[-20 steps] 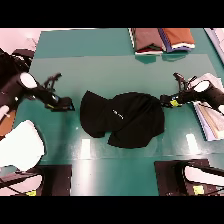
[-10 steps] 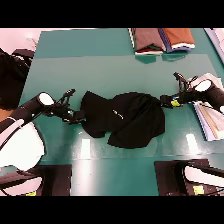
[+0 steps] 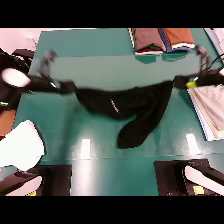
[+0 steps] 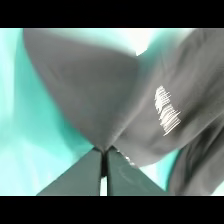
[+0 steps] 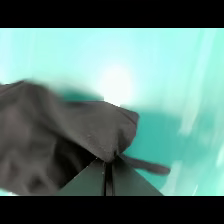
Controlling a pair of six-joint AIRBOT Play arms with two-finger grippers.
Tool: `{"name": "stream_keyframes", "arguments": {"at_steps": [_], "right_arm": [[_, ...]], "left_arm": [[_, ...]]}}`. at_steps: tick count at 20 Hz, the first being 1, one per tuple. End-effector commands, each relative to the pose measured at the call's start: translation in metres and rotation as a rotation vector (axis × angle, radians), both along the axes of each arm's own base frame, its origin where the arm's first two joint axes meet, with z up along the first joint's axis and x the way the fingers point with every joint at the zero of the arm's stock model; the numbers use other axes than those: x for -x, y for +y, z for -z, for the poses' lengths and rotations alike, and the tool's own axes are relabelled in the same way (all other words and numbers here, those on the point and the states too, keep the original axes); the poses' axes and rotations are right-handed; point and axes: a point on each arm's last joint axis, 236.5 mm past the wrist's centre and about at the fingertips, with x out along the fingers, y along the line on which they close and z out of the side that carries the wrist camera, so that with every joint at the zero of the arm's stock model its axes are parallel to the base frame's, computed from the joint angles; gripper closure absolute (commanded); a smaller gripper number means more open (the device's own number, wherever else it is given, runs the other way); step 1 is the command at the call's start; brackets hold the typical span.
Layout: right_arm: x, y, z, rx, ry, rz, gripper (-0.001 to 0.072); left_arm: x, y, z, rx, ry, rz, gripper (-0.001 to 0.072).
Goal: Fold the shirts.
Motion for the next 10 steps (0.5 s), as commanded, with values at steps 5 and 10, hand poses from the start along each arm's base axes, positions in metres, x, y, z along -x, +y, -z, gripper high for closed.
{"name": "stream_keyframes", "arguments": {"at_steps": [5, 10], "right_arm": [[0.054, -0.016, -0.235, 0.151, -0.532, 0.048, 0.0693], [0.109, -0.023, -0.319, 0.237, -0.712, 0.115, 0.0694]], "left_arm": [[0.111, 0.073, -0.34, -0.062, -0.855, -0.179, 0.0686], [0.203, 0.078, -0.427, -0.049, -1.118, -0.202, 0.0686]]}}
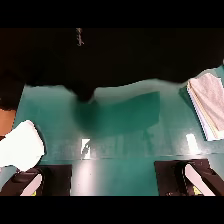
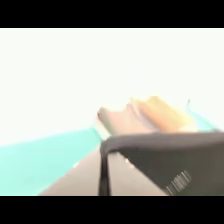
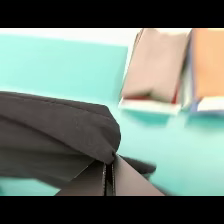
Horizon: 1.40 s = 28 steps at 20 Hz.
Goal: Fold the shirts.
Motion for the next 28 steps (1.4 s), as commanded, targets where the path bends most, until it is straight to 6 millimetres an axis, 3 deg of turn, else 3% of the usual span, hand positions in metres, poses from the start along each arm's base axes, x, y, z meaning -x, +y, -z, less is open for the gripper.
{"name": "stream_keyframes", "arguments": {"at_steps": [1, 3, 5, 7, 9, 12, 15, 18, 20, 21, 22, 23, 24, 25, 28], "right_arm": [[0.041, -0.003, -0.054, 0.06, -0.113, 0.056, 0.0694], [0.049, -0.002, -0.069, 0.069, -0.13, 0.061, 0.0694], [0.045, 0.005, -0.077, 0.072, -0.128, 0.025, 0.0694], [0.028, 0.016, -0.076, 0.053, -0.101, -0.035, 0.0695], [-0.003, 0.031, -0.055, 0.015, -0.027, -0.109, 0.0695], [-0.063, 0.056, 0.029, -0.04, 0.201, -0.208, 0.0695], [-0.122, 0.046, 0.151, -0.01, 0.478, -0.126, 0.0694], [-0.154, 0.054, 0.257, -0.041, 0.678, -0.131, 0.0693], [-0.164, 0.062, 0.307, -0.055, 0.772, -0.142, 0.0693], [-0.169, 0.065, 0.322, -0.067, 0.8, -0.146, 0.0693], [-0.173, 0.067, 0.332, -0.08, 0.819, -0.149, 0.069], [-0.179, 0.072, 0.336, -0.101, 0.825, -0.16, 0.0607], [-0.185, 0.076, 0.333, -0.126, 0.814, -0.17, 0.038], [-0.192, 0.076, 0.324, -0.152, 0.796, -0.177, 0.0301], [-0.187, 0.064, 0.295, -0.177, 0.782, -0.203, 0.0302]], "left_arm": [[0.063, 0.011, -0.057, -0.015, -0.188, -0.049, 0.0687], [0.064, 0.022, -0.061, -0.036, -0.203, -0.102, 0.0687], [0.042, 0.032, -0.045, -0.048, -0.13, -0.151, 0.0686], [0.002, 0.036, -0.008, -0.102, 0.019, -0.173, 0.0686], [-0.054, 0.033, 0.047, -0.152, 0.223, -0.155, 0.0686], [-0.144, 0.028, 0.145, -0.189, 0.507, -0.122, 0.0685], [-0.216, 0.022, 0.276, -0.205, 0.81, -0.081, 0.0685], [-0.254, 0.019, 0.398, -0.215, 1.05, -0.05, 0.0685], [-0.264, 0.019, 0.452, -0.222, 1.156, -0.041, 0.0684], [-0.267, 0.019, 0.469, -0.225, 1.187, -0.039, 0.0683], [-0.269, 0.019, 0.478, -0.224, 1.203, -0.037, 0.0594], [-0.27, 0.019, 0.479, -0.224, 1.199, -0.041, 0.0289], [-0.271, 0.021, 0.477, -0.221, 1.193, -0.044, 0.0206], [-0.27, 0.024, 0.471, -0.217, 1.187, -0.049, 0.021], [-0.246, 0.043, 0.45, -0.226, 1.228, -0.044, 0.021]]}}
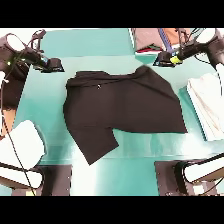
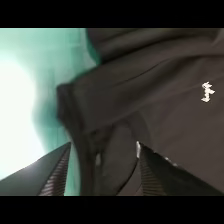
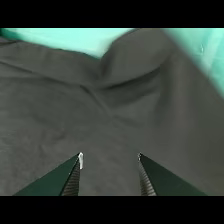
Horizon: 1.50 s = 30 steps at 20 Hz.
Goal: Fold the shirts.
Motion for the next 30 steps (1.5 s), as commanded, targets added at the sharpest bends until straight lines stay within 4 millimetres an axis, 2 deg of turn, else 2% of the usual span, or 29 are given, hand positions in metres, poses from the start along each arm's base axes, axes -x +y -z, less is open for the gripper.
{"name": "stream_keyframes", "arguments": {"at_steps": [1, 3, 4, 7, 9, 12, 14, 16, 18, 21, 23, 27, 30], "right_arm": [[0.013, -0.012, -0.012, -0.029, 0.031, -0.031, 0.0302], [0.043, -0.036, -0.005, -0.024, 0.085, -0.009, 0.0302], [0.062, -0.05, 0.004, -0.029, 0.123, 0.017, 0.0303], [0.13, -0.093, 0.041, -0.068, 0.254, 0.16, 0.0303], [0.182, -0.117, 0.071, -0.115, 0.349, 0.279, 0.0303], [0.253, -0.139, 0.111, -0.194, 0.449, 0.426, 0.0301], [0.283, -0.148, 0.13, -0.247, 0.489, 0.534, 0.0301], [0.301, -0.152, 0.143, -0.282, 0.513, 0.602, 0.0302], [0.308, -0.153, 0.151, -0.297, 0.524, 0.633, 0.0303], [0.303, -0.149, 0.158, -0.27, 0.513, 0.614, 0.0306], [0.299, -0.138, 0.164, -0.259, 0.533, 0.563, 0.0306], [0.307, -0.122, 0.186, -0.183, 0.632, 0.464, 0.0316], [0.298, -0.112, 0.185, -0.138, 0.601, 0.401, 0.0542]], "left_arm": [[0.03, 0.018, -0.01, -0.013, 0.063, 0.02, 0.021], [0.054, 0.029, -0.015, -0.011, 0.07, -0.009, 0.021], [0.07, 0.03, -0.01, -0.011, 0.085, -0.014, 0.0209], [0.124, 0.024, 0.02, 0.006, 0.16, -0.025, 0.0209], [0.159, 0.018, 0.043, 0.031, 0.207, -0.035, 0.0209], [0.197, 0.002, 0.068, 0.104, 0.259, -0.051, 0.0209], [0.211, -0.008, 0.078, 0.153, 0.289, -0.059, 0.0209], [0.215, -0.013, 0.082, 0.174, 0.305, -0.062, 0.0209], [0.212, -0.012, 0.081, 0.176, 0.294, -0.067, 0.0209], [0.209, -0.012, 0.081, 0.177, 0.282, -0.072, 0.0209], [0.21, -0.012, 0.081, 0.176, 0.283, -0.071, 0.0209], [0.214, -0.013, 0.082, 0.177, 0.303, -0.063, 0.0209], [0.214, -0.013, 0.082, 0.176, 0.302, -0.063, 0.0209]]}}
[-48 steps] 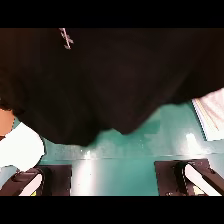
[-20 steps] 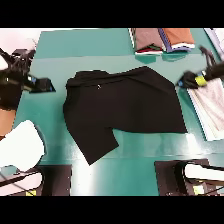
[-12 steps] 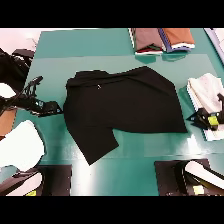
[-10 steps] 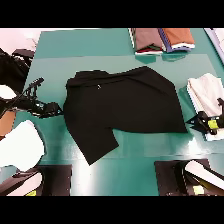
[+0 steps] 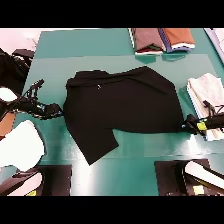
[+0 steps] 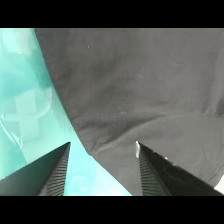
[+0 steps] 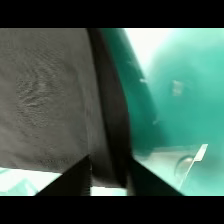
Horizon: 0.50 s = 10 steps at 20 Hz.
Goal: Fold the shirts.
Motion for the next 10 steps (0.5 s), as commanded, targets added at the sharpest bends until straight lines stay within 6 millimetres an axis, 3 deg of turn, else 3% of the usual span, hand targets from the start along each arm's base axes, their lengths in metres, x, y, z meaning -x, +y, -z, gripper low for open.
{"name": "stream_keyframes", "arguments": {"at_steps": [1, 5, 10], "right_arm": [[-0.008, 0.006, 0.004, 0.072, -0.029, -0.086, 0.0666], [-0.029, 0.004, -0.024, 0.148, -0.143, -0.127, 0.0693], [-0.058, 0.009, -0.056, 0.193, -0.238, -0.196, 0.0693]], "left_arm": [[0.002, 0.001, 0.0, -0.003, 0.005, 0.004, 0.0209], [0.009, 0.003, 0.01, -0.016, 0.03, 0.01, 0.0208], [0.048, -0.007, 0.057, 0.032, 0.151, -0.031, 0.0208]]}}
